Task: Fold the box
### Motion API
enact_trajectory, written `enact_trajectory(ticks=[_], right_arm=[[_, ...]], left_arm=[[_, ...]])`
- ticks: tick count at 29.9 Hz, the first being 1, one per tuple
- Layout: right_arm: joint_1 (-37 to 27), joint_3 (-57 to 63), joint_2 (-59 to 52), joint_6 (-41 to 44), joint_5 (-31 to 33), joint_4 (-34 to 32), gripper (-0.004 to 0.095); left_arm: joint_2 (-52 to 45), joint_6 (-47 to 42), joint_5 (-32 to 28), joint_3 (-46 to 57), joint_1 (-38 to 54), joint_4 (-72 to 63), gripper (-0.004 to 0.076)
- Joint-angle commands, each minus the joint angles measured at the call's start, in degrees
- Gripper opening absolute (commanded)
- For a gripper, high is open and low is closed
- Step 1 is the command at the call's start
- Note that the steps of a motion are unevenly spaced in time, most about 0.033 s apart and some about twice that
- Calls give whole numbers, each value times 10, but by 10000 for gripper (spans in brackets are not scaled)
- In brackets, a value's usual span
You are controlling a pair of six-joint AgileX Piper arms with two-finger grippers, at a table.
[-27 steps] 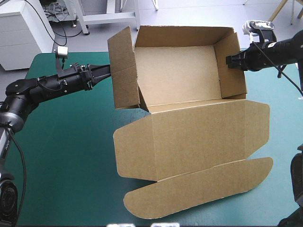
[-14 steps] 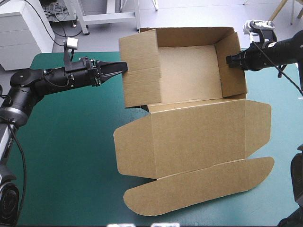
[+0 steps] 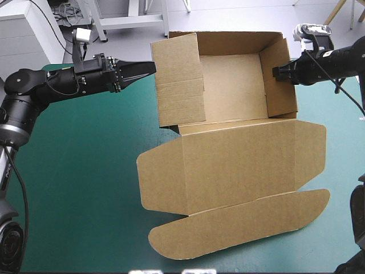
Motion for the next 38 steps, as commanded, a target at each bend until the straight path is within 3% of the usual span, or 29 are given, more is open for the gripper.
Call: enact_trajectory(ticks=[1,8,26,31,38], right_arm=[[-3,-17,-24,5,-26,32,-14],[-3,-17,-24,5,-26,34,-14],[-3,-17,-24,8,-26,34,-14],[-3,-17,-24,8,-27,34,-14],[-3,-17,-24,31,-40,20,-11]], left_arm=[[-23,-13,46,-44,-10,-47,444],[-23,-42,25,-113,-56,16,444],[-23,-234,10,-283,-97,381,439],[-23,-265,13,-307,-145,469,439],[-22,-324,-55,-314,-237,626,439]])
